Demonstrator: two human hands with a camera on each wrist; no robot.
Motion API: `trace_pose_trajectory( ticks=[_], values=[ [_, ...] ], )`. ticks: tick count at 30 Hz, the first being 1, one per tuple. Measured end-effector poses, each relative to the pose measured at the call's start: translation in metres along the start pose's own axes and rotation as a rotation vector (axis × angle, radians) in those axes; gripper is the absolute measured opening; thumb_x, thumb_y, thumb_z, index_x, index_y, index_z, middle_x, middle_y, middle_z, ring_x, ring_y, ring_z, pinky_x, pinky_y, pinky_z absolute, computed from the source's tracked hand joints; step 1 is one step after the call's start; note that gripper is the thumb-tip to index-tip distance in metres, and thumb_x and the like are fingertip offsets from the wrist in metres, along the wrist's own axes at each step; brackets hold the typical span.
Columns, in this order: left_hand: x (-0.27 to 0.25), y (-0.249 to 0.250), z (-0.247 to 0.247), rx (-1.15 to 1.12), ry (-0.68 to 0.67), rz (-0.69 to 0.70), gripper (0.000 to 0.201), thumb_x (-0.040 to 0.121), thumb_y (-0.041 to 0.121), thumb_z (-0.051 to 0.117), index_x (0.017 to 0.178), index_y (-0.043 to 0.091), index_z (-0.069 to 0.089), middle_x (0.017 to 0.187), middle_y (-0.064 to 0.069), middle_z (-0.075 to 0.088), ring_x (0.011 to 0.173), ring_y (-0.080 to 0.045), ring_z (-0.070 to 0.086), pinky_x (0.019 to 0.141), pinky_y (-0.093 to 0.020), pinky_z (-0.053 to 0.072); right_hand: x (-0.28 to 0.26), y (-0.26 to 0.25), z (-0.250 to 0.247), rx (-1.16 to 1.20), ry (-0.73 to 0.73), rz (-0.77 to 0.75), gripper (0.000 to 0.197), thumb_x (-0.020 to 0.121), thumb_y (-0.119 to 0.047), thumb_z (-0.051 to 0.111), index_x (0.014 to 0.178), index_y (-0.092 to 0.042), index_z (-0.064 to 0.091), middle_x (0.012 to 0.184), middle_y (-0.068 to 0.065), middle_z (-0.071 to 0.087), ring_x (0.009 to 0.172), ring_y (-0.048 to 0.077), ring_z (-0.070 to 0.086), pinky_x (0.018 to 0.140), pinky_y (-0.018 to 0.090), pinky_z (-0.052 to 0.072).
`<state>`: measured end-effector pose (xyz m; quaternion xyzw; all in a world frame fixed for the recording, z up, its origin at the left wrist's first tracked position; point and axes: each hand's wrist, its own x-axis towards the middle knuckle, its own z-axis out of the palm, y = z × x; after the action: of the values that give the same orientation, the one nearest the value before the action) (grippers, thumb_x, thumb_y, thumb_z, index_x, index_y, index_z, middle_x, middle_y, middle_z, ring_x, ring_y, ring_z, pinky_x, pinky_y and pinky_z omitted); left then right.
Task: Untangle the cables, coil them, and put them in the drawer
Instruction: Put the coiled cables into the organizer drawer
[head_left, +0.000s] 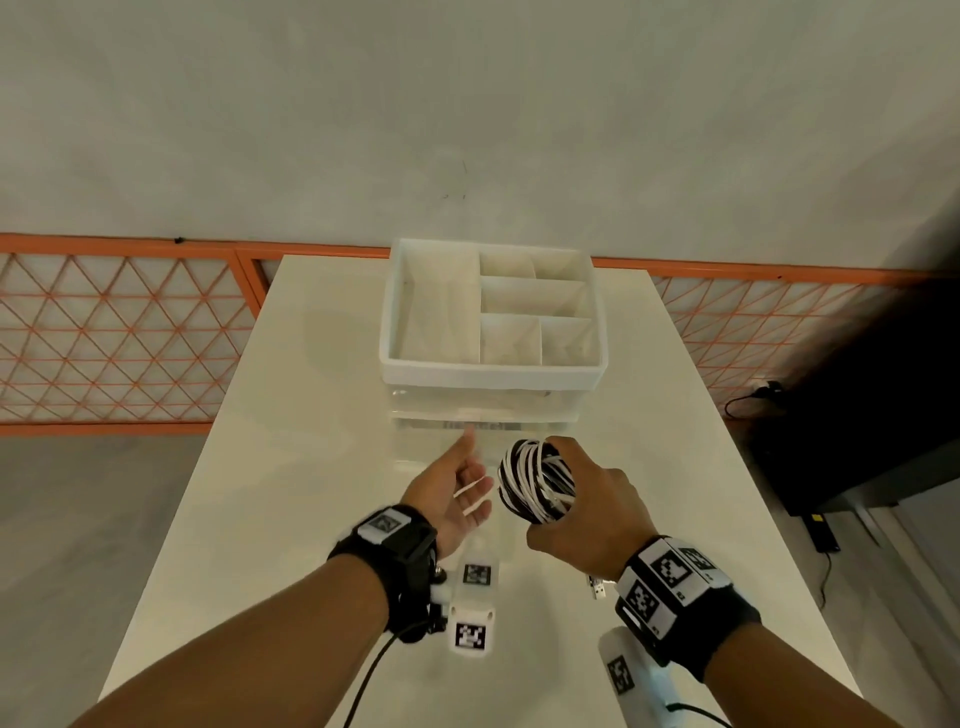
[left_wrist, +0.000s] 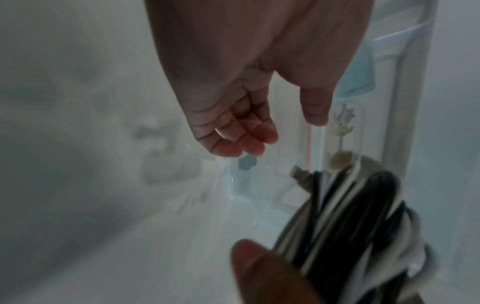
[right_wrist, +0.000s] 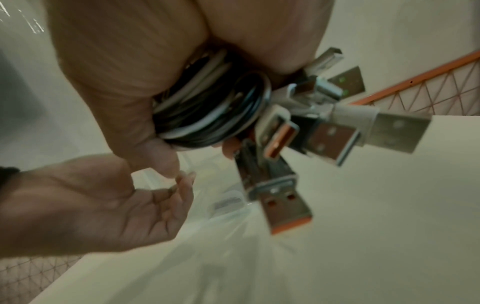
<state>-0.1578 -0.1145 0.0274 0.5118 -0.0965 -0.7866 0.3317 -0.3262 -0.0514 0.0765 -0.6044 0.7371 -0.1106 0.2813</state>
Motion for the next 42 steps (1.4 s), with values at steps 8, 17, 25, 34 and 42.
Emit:
trace_pose_trajectory(
  ticks=[8,17,25,34,42],
  values=[
    [-0.070,-0.025,-0.014,0.577,0.014,0.035,0.041,0.085,0.045,0.072,0.103,0.009,0.067,0.082,-0.002,0.068,0.071,-0.014,0.064,0.060,-0.027,0.048,-0.007,-0.008,-0.019,-0.020,-0.043,-0.085,0.093,0.050,-0.042,0.074,0.132,-0.050,0.031,0.100,-0.008,0.069,0.083,0.020,0.069,0.074,0.039,0.062],
    [-0.071,0.021,-0.042,1.924,0.216,0.627,0.028,0.096,0.024,0.051,0.120,0.027,0.065,0.124,0.003,0.058,0.115,-0.022,0.052,0.082,-0.034,0.046,0.016,-0.043,-0.026,-0.146,-0.043,-0.182,0.090,0.056,-0.042,0.083,0.130,-0.042,0.031,0.105,-0.001,0.069,0.090,0.027,0.069,0.081,0.042,0.060],
    [-0.082,0.010,-0.048,1.817,0.172,0.810,0.035,0.096,0.039,0.056,0.125,0.021,0.061,0.119,0.001,0.062,0.113,-0.022,0.053,0.086,-0.033,0.047,0.050,-0.058,-0.002,-0.476,-0.234,-0.268,0.094,0.065,-0.034,0.083,0.144,-0.038,0.033,0.120,0.001,0.066,0.103,0.028,0.064,0.082,0.034,0.052],
    [-0.041,0.020,-0.029,1.727,0.004,0.976,0.025,0.097,0.019,0.054,0.110,0.024,0.076,0.117,0.003,0.068,0.108,-0.025,0.050,0.095,-0.030,0.043,0.078,-0.052,0.025,-0.342,-0.310,-0.328,0.092,0.067,-0.037,0.089,0.144,-0.026,0.041,0.130,0.002,0.061,0.117,0.027,0.060,0.095,0.035,0.049],
    [-0.023,0.014,-0.029,1.837,0.101,0.829,0.027,0.098,0.036,0.051,0.108,0.022,0.072,0.113,0.006,0.066,0.113,-0.018,0.045,0.085,-0.035,0.049,0.041,-0.018,0.015,-0.242,-0.059,-0.454,0.065,0.082,-0.054,0.070,0.140,-0.031,0.053,0.145,-0.004,0.051,0.134,0.018,0.047,0.113,0.034,0.038]
  ],
)
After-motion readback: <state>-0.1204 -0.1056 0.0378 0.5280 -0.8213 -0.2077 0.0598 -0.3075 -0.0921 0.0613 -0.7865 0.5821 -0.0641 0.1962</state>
